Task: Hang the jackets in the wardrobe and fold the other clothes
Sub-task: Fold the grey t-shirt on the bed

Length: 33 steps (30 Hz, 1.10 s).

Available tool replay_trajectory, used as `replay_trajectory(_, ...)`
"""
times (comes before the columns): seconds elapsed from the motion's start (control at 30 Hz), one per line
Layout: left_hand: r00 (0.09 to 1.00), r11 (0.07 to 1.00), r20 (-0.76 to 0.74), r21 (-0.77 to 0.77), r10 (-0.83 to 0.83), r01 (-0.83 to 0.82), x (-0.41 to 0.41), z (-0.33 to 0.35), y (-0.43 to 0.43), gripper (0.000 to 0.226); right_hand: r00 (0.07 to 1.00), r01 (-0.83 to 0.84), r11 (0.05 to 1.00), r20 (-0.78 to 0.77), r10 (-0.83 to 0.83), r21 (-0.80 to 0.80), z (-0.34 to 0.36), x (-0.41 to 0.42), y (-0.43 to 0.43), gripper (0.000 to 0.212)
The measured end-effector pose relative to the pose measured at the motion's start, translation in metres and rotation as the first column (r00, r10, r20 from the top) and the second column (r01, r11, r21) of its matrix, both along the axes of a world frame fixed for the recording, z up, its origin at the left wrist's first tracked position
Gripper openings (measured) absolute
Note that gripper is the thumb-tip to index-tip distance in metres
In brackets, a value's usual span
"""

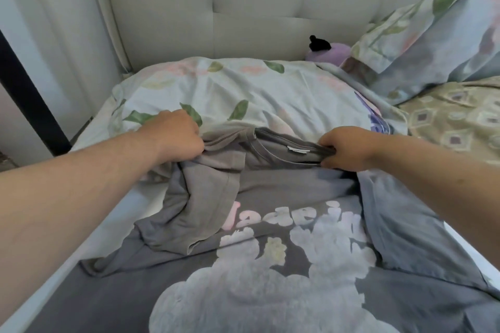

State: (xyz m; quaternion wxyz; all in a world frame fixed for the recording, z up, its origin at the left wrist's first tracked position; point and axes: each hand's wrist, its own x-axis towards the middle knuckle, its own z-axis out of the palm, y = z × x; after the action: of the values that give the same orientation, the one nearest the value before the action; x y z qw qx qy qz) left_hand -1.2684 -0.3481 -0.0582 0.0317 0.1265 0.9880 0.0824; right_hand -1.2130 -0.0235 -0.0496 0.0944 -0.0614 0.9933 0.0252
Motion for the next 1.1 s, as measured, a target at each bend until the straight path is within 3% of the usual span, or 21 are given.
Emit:
replay_trajectory(0.07, 0.999, 0.993, -0.051, -0.113, 0.007, -0.013, 0.000, 0.004, 0.001, 0.017, 1.000, 0.020, 0.999, -0.019, -0.019, 0.042, -0.002, 0.004, 0.012, 0.018)
replay_trajectory(0.17, 0.943, 0.960, -0.270, -0.247, -0.197, 0.130, 0.000, 0.003, 0.013, 0.027, 0.995, 0.073, 0.996, -0.068, -0.076, -0.043, -0.003, 0.013, 0.029, 0.009)
replay_trajectory(0.23, 0.916, 0.957, -0.285, -0.150, -0.282, 0.248, 0.001, -0.003, 0.023, 0.026, 0.973, 0.165, 0.949, -0.113, -0.201, -0.269, 0.000, 0.022, 0.045, 0.014)
replay_trajectory(0.33, 0.978, 0.978, -0.150, 0.129, -0.142, 0.162, -0.010, -0.011, 0.023, 0.033, 0.921, 0.264, 0.755, -0.074, -0.382, -0.600, 0.003, 0.037, 0.079, 0.012)
replay_trajectory(0.37, 0.987, 0.975, -0.124, 0.185, -0.105, 0.127, -0.016, -0.013, 0.022, 0.034, 0.920, 0.303, 0.737, -0.017, -0.392, -0.605, 0.002, 0.042, 0.089, 0.021)
replay_trajectory(0.43, 0.991, 0.971, -0.107, 0.216, -0.081, 0.103, -0.023, -0.019, 0.020, 0.034, 0.929, 0.346, 0.847, 0.018, -0.370, -0.403, -0.006, 0.045, 0.102, 0.036)
replay_trajectory(0.5, 0.987, 0.977, -0.130, 0.180, -0.091, 0.114, -0.024, -0.027, 0.020, 0.033, 0.939, 0.319, 0.926, -0.064, -0.337, -0.204, -0.016, 0.039, 0.104, 0.044)
replay_trajectory(0.53, 0.982, 0.980, -0.166, 0.161, -0.093, 0.120, -0.021, -0.032, 0.022, 0.034, 0.941, 0.294, 0.937, -0.116, -0.318, -0.189, -0.022, 0.036, 0.104, 0.039)
replay_trajectory(0.63, 0.965, 0.941, -0.263, 0.322, -0.019, 0.106, -0.014, -0.040, 0.023, 0.038, 0.909, 0.231, 0.911, -0.258, -0.327, -0.342, -0.030, 0.031, 0.095, 0.011)
replay_trajectory(0.73, 0.954, 0.834, -0.281, 0.548, 0.107, 0.068, -0.016, -0.035, 0.023, 0.040, 0.769, 0.202, 0.825, -0.435, -0.467, -0.528, -0.024, 0.029, 0.083, 0.010)
replay_trajectory(0.8, 0.927, 0.806, -0.314, 0.591, 0.206, 0.022, -0.023, -0.027, 0.024, 0.040, 0.673, 0.180, 0.799, -0.520, -0.525, -0.574, -0.013, 0.020, 0.075, 0.010)
replay_trajectory(0.87, 0.892, 0.830, -0.354, 0.556, 0.281, -0.041, -0.035, -0.017, 0.026, 0.039, 0.635, 0.211, 0.790, -0.534, -0.558, -0.575, -0.002, -0.001, 0.072, 0.009)
replay_trajectory(0.97, 0.888, 0.920, -0.377, 0.376, 0.265, -0.115, -0.056, -0.016, 0.026, 0.038, 0.605, 0.321, 0.819, -0.562, -0.563, -0.475, -0.010, -0.037, 0.064, 0.020)
replay_trajectory(1.03, 0.910, 0.956, -0.337, 0.243, 0.240, -0.163, -0.062, -0.026, 0.029, 0.044, 0.596, 0.411, 0.854, -0.615, -0.516, -0.318, -0.041, -0.048, 0.056, 0.032)
replay_trajectory(1.1, 0.934, 0.970, -0.268, 0.128, 0.235, -0.208, -0.065, -0.042, 0.033, 0.048, 0.593, 0.436, 0.847, -0.610, -0.526, -0.305, -0.077, -0.049, 0.049, 0.037)
